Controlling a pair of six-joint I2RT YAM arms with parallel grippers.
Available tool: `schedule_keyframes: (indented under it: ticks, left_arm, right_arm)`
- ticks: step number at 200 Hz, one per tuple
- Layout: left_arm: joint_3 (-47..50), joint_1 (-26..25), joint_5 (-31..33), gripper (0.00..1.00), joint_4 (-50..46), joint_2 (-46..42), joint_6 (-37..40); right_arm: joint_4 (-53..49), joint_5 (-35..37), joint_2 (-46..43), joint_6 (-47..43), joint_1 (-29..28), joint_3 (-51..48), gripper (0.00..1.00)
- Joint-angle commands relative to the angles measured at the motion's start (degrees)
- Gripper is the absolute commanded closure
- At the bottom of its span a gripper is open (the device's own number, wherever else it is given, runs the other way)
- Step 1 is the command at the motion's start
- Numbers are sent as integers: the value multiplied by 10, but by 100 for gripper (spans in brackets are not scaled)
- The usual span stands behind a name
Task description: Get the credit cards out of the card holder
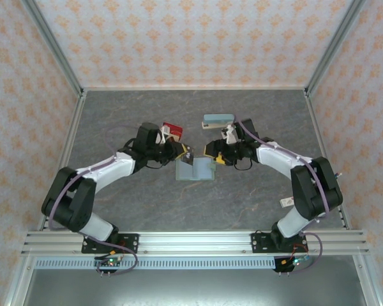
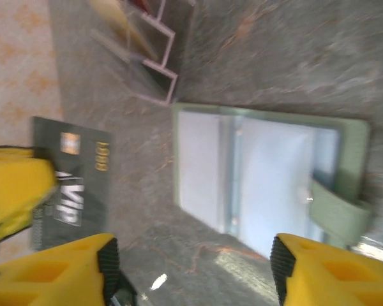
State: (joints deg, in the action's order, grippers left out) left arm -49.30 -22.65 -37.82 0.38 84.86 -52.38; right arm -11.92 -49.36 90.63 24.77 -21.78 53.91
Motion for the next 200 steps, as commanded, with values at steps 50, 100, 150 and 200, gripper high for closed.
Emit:
schedule_keyframes:
  ticks: [50, 100, 150, 200]
  left_arm:
    - [-184, -19, 391, 100, -455, -45, 71]
    - [-277, -63, 502, 100, -501, 56, -59]
    - [-349, -93, 585, 100, -513, 149, -223]
    - [-357, -96, 620, 100, -519, 180, -332]
  right_arm:
    - [-34, 217, -97, -60, 2, -32, 8]
    - [-15, 249, -114, -55, 2, -64, 6]
    - [-1, 253, -124, -45, 2, -85, 3]
    - [10, 246, -128, -39, 2, -92, 2]
